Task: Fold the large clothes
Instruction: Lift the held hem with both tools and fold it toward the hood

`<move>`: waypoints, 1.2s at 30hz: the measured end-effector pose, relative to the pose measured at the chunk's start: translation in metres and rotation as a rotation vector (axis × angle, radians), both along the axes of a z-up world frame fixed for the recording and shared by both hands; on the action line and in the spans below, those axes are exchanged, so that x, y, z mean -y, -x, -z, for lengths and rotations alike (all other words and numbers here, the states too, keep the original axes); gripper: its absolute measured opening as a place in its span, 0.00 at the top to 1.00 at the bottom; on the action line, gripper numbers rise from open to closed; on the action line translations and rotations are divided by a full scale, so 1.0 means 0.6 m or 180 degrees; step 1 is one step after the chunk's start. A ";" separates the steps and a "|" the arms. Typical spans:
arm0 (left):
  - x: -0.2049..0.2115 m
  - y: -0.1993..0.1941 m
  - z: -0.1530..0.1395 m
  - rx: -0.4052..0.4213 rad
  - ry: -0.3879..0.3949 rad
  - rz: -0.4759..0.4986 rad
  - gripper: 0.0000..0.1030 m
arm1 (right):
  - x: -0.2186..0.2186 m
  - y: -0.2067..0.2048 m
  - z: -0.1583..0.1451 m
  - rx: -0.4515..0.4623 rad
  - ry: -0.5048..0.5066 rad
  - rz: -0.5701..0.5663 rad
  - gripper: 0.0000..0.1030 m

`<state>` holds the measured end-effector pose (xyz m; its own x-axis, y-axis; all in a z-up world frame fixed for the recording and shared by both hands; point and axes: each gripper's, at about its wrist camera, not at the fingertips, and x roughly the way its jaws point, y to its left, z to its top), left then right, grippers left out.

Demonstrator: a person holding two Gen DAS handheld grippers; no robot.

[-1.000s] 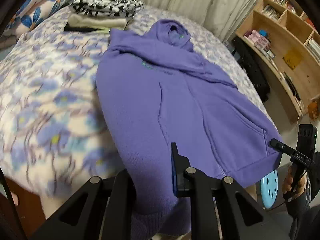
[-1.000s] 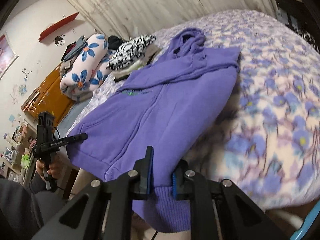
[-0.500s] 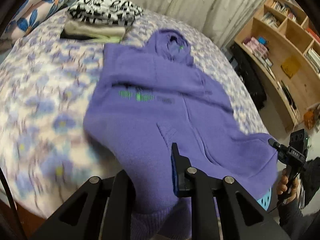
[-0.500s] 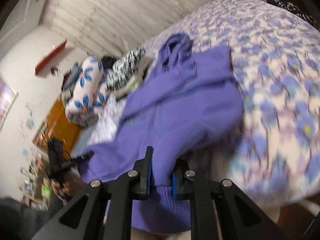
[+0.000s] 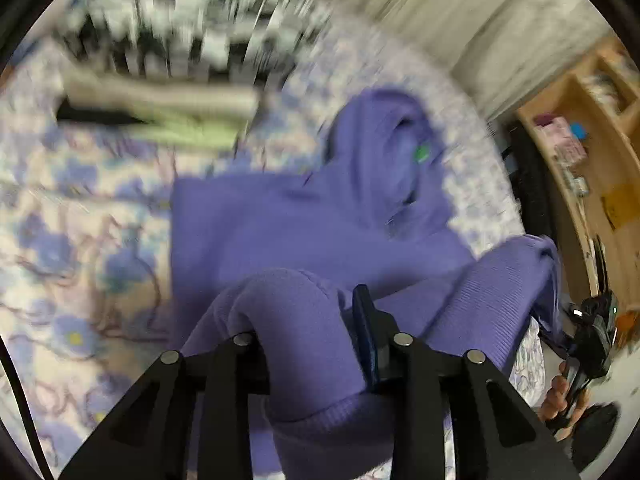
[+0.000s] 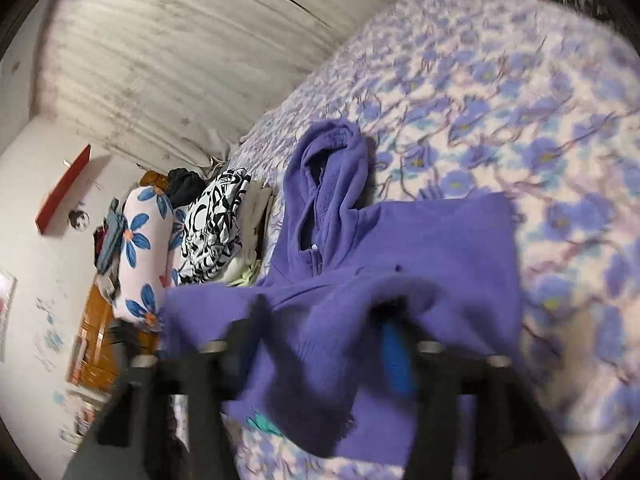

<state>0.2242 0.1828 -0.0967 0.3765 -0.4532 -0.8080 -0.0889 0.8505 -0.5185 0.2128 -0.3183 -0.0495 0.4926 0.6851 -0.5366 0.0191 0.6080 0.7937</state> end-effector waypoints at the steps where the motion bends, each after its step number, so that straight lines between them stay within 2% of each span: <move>1: -0.002 -0.015 0.018 -0.0104 0.0091 -0.0020 0.66 | -0.004 -0.011 0.013 -0.0032 -0.0050 0.0016 0.21; 3: -0.003 -0.041 0.055 -0.0313 0.0218 -0.0054 0.58 | -0.012 -0.025 0.034 -0.0106 -0.0070 -0.0010 0.21; 7: 0.014 -0.063 0.063 -0.0359 0.0213 0.0116 0.50 | -0.027 -0.039 0.070 -0.0202 0.0006 -0.0069 0.21; 8: 0.019 -0.067 0.058 -0.0357 0.0215 0.0198 0.45 | -0.030 -0.041 0.076 -0.0213 0.0035 -0.0072 0.21; 13: 0.024 -0.073 0.027 -0.0339 0.0149 0.0462 0.42 | -0.046 -0.052 0.100 -0.0264 0.0114 -0.0140 0.21; 16: 0.015 -0.070 -0.002 -0.0353 0.0266 0.0569 0.35 | -0.056 -0.055 0.103 -0.0248 0.0071 -0.0191 0.21; 19: 0.017 -0.065 -0.028 -0.0326 0.0285 0.0662 0.20 | -0.067 -0.055 0.101 -0.0231 0.0088 -0.0242 0.21; 20: 0.021 -0.060 -0.039 -0.0267 0.0205 0.0707 0.05 | -0.070 -0.055 0.101 -0.0230 0.0089 -0.0256 0.21; 21: 0.024 -0.054 -0.052 -0.0169 0.0090 0.0729 0.01 | -0.073 -0.053 0.099 -0.0223 0.0097 -0.0276 0.21; 25: 0.021 -0.035 -0.087 0.0061 -0.0044 0.0739 0.01 | -0.082 -0.047 0.086 -0.0142 0.0183 -0.0332 0.21; 27: 0.022 -0.027 -0.089 0.0133 -0.0273 0.0735 0.01 | -0.082 -0.044 0.077 -0.0074 0.0299 -0.0354 0.21; 30: 0.026 -0.021 -0.070 0.0184 -0.0655 0.0702 0.01 | -0.079 -0.038 0.067 0.0023 0.0468 -0.0346 0.21; 33: 0.022 -0.022 -0.048 0.0361 -0.1010 0.0574 0.01 | -0.068 -0.035 0.057 0.0147 0.0664 -0.0301 0.21; 36: 0.011 -0.039 -0.016 0.0448 -0.1133 0.0452 0.02 | -0.051 -0.033 0.055 0.0255 0.0987 -0.0222 0.21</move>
<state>0.2474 0.1763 -0.0872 0.4485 -0.2101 -0.8688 0.0934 0.9777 -0.1883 0.2323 -0.2879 -0.0827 0.4993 0.5287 -0.6864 -0.0860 0.8186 0.5679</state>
